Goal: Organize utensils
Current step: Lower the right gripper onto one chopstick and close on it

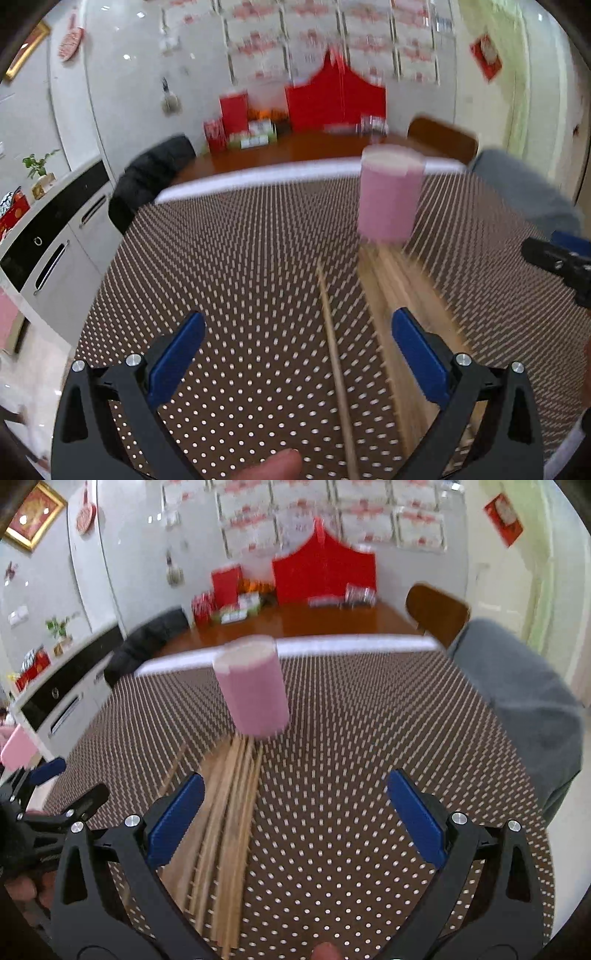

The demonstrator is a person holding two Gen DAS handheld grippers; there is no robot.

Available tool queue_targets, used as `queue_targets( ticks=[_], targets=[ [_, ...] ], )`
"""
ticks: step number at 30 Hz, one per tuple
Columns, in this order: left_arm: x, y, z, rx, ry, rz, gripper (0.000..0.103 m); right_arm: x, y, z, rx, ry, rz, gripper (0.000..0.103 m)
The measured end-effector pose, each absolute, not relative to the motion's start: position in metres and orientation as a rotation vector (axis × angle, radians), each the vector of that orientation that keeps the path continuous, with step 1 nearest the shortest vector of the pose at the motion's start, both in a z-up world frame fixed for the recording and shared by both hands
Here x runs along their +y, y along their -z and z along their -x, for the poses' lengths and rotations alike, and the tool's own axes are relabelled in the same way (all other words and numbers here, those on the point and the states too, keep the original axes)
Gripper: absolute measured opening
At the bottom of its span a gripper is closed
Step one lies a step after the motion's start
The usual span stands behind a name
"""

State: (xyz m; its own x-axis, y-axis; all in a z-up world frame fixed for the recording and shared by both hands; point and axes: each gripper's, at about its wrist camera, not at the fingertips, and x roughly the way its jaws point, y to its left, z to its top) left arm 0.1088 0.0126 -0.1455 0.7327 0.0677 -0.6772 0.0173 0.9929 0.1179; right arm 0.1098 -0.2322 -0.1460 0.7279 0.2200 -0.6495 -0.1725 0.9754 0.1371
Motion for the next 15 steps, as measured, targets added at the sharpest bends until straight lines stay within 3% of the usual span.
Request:
queue_targets(
  ticks=[9, 13, 15],
  targets=[
    [0.022, 0.202, -0.133, 0.879, -0.045, -0.180, 0.099, -0.212, 0.201, -0.137, 0.907, -0.293, 0.023, 0.096],
    [0.026, 0.212, -0.135, 0.882, -0.044, -0.182, 0.099, -0.204, 0.212, -0.143, 0.948, -0.290, 0.078, 0.078],
    [0.028, 0.215, -0.137, 0.889, -0.054, -0.185, 0.099, -0.198, 0.221, -0.145, 0.969, -0.288, 0.119, 0.076]
  ],
)
